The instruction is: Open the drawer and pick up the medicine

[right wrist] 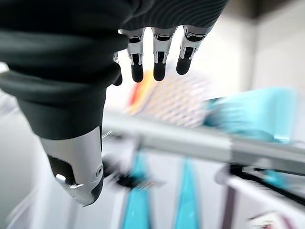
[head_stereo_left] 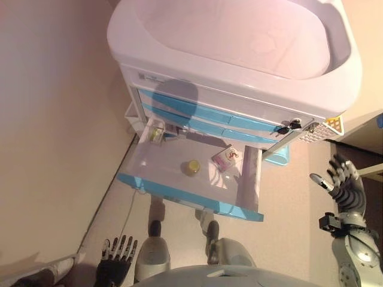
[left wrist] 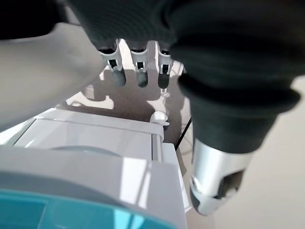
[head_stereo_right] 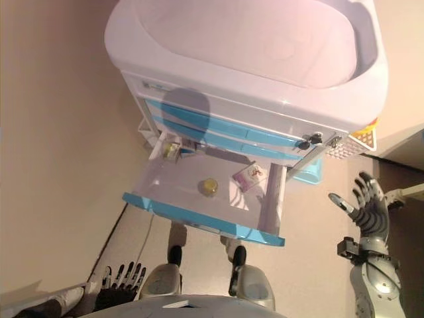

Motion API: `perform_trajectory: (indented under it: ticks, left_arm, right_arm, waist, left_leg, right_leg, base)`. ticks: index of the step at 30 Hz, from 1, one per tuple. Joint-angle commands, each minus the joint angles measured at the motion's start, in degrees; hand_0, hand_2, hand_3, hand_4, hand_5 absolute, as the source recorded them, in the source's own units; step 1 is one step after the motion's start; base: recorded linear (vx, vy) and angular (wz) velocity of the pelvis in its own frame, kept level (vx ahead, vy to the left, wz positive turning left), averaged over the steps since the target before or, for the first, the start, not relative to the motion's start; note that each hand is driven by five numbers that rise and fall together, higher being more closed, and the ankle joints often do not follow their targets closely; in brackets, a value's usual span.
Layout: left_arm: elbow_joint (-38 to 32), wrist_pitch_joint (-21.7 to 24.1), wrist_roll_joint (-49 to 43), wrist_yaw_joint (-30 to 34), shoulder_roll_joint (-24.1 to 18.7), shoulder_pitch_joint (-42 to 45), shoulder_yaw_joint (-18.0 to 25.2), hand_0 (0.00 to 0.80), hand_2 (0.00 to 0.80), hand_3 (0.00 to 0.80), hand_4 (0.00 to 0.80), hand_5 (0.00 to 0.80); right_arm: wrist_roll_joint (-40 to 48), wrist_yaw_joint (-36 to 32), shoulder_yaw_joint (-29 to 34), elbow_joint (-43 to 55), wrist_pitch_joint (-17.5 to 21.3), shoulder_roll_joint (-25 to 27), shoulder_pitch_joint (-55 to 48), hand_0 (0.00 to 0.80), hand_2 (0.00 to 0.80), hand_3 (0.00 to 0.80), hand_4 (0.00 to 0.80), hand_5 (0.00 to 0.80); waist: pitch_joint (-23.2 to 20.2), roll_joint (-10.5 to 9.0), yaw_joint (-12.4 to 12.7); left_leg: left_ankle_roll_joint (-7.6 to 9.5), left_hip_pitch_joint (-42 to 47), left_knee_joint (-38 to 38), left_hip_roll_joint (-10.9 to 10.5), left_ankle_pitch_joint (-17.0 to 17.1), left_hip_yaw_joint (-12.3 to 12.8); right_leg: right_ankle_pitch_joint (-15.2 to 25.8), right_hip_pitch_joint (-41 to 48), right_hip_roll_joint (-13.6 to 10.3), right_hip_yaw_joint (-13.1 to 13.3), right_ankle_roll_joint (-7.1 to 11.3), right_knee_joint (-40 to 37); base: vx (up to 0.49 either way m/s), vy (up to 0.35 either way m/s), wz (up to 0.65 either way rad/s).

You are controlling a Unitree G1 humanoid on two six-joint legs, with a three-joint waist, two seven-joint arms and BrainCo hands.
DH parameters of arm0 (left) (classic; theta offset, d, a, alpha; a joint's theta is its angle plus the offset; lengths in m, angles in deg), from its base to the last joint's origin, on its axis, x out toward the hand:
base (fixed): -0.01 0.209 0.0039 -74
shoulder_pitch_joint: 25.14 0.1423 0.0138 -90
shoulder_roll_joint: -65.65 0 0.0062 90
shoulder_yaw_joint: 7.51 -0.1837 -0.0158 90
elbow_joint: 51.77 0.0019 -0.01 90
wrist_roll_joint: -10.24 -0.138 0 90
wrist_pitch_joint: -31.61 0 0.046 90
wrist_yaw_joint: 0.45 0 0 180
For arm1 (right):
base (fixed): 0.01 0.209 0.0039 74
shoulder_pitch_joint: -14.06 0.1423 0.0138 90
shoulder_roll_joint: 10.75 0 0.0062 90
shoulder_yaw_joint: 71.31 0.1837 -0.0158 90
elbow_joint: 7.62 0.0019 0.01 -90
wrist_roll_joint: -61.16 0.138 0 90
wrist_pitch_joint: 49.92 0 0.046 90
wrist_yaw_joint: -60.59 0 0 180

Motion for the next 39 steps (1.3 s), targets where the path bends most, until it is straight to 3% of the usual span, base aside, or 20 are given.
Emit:
perform_trajectory:
  ticks: [1,6,16,28,39]
  left_arm:
    - [0.48,1.52,-0.43,1.69,0.38,2.08,-1.43,0.0,0.0,0.0,0.0,0.0]
    - [1.74,2.09,0.24,2.56,0.37,1.91,-3.0,0.0,0.0,0.0,0.0,0.0]
    - [4.0,3.55,0.47,2.92,-0.4,-0.5,-5.66,0.0,0.0,0.0,0.0,0.0]
    - [7.21,5.15,1.34,4.06,-1.99,-5.13,-9.81,0.0,0.0,0.0,0.0,0.0]
    - [7.63,4.97,1.16,3.91,-4.4,-7.97,-10.88,0.0,0.0,0.0,0.0,0.0]
  right_arm:
    - [-8.17,-2.16,1.7,8.48,5.54,5.55,-0.69,0.0,0.0,0.0,0.0,0.0]
    - [-14.48,-7.02,-0.77,14.21,7.73,11.06,1.97,0.0,0.0,0.0,0.0,0.0]
    - [-22.03,-10.48,-12.13,15.65,4.37,18.49,12.08,0.0,0.0,0.0,0.0,0.0]
    - [-35.64,-5.79,-34.08,7.38,-4.07,19.53,30.66,0.0,0.0,0.0,0.0,0.0]
    - [-42.22,0.27,-44.19,-5.85,-10.46,17.18,41.24,0.0,0.0,0.0,0.0,0.0]
  waist:
    - [-0.92,0.56,-0.05]
    - [-0.99,0.89,0.83]
    - [-0.13,1.81,3.92]
    - [3.3,2.8,8.03]
    - [6.57,3.36,10.88]
  left_leg:
    - [3.55,-2.24,0.25,-2.14,0.54,1.34]
    - [3.24,-2.51,0.38,-2.08,0.62,1.3]
    - [2.61,-4.32,-0.11,-2.54,1.88,-0.66]
    - [2.45,-7.66,1.06,-3.74,2.79,-3.66]
    - [2.52,-10.19,2.7,-4.35,2.89,-5.69]
  right_leg:
    - [0.69,1.98,-0.31,-0.61,2.82,-0.24]
    - [0.82,1.96,-1.03,-0.85,3.37,-0.34]
    - [0.49,1.55,-2.28,-2.79,3.69,0.3]
    - [-0.08,0.5,-2.78,-4.99,2.82,1.56]
    - [-0.57,-0.65,-2.76,-7.07,1.96,3.13]
  base:
    - [0.023,0.07,0.01]
    - [0.005,0.051,0.0]
    - [-0.02,0.028,0.08]
    - [-0.048,0.012,0.16]
    - [-0.034,-0.034,0.12]
